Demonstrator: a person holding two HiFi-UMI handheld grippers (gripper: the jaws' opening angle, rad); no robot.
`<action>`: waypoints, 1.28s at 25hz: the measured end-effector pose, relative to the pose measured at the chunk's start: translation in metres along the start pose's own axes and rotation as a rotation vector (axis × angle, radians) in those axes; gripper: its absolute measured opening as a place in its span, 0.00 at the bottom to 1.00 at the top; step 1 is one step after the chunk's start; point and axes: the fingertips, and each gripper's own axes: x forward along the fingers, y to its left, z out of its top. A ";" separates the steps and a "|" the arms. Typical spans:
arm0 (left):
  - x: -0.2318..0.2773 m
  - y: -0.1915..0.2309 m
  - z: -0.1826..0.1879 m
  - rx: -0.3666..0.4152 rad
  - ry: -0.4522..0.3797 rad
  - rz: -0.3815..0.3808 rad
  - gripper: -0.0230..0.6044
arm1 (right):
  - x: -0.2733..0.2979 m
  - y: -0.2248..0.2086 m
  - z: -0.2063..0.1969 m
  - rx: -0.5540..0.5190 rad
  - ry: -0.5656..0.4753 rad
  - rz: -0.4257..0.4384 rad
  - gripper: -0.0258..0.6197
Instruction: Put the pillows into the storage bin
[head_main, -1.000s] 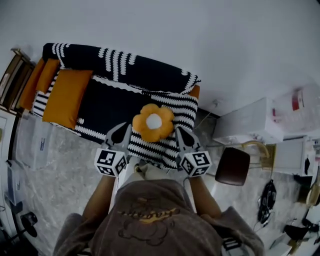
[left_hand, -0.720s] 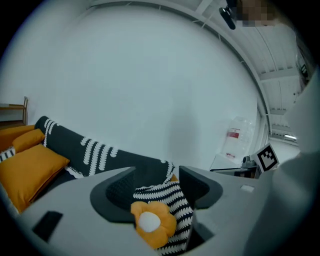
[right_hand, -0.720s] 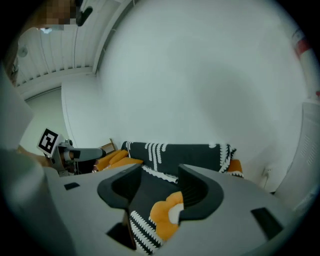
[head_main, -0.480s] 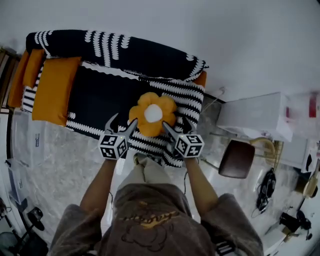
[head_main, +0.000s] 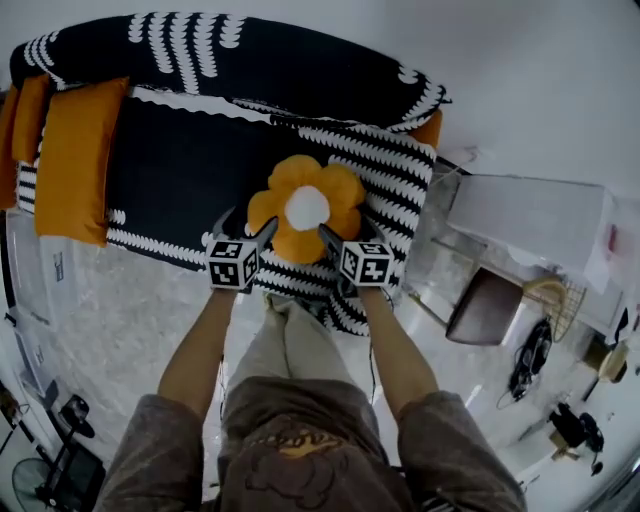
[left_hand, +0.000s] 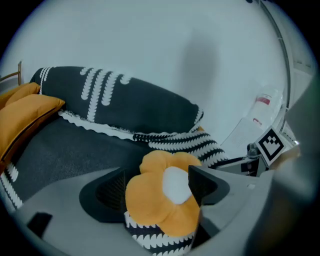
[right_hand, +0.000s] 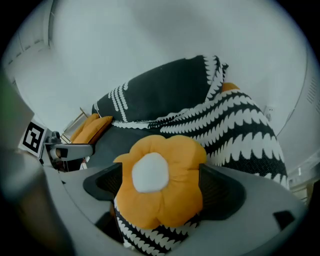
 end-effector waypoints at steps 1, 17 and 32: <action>0.012 0.007 -0.011 -0.009 0.025 0.011 0.63 | 0.011 -0.007 -0.006 0.007 0.017 -0.013 0.76; 0.100 0.054 -0.090 -0.156 0.194 0.013 0.56 | 0.107 -0.056 -0.028 0.151 0.130 -0.150 0.75; 0.010 0.022 0.008 -0.122 0.077 0.025 0.24 | 0.027 0.002 0.042 0.024 0.082 0.005 0.11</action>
